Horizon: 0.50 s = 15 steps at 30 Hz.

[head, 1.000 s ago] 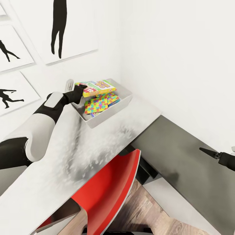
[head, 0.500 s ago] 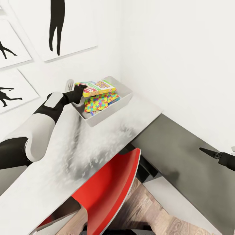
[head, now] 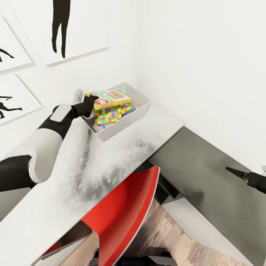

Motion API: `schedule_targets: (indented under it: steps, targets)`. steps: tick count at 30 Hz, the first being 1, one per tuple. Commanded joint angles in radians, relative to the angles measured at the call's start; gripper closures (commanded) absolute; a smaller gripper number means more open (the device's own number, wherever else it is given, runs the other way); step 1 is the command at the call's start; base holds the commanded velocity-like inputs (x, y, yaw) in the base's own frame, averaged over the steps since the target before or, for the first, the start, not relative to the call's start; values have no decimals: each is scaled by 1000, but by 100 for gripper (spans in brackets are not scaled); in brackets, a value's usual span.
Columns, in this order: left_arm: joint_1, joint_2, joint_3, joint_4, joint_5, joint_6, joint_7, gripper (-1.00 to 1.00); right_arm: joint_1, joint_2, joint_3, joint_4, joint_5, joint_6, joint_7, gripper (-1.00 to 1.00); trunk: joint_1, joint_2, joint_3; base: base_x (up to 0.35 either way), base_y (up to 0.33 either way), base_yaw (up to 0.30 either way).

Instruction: Put all the toys in the child's room - the three board games (two on the bed and one on the table), the two jigsaw puzzles on the table, and the tennis ball on the table - inside the toy box on the table in the child's room.

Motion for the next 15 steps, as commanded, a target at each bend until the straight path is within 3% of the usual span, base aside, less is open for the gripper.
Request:
schedule_targets:
  steps: [1, 15]
  targets:
    - [0, -1, 5, -2, 11, 6, 9, 100, -1, 0, -1, 0, 2, 6, 5, -100, 0, -2, -3, 0, 0, 0]
    - [-30, 0, 4, -1, 6, -3, -2, 100, -1, 0, -1, 0, 2, 5, 5, -100, 0, -2, -10, 0, 0, 0]
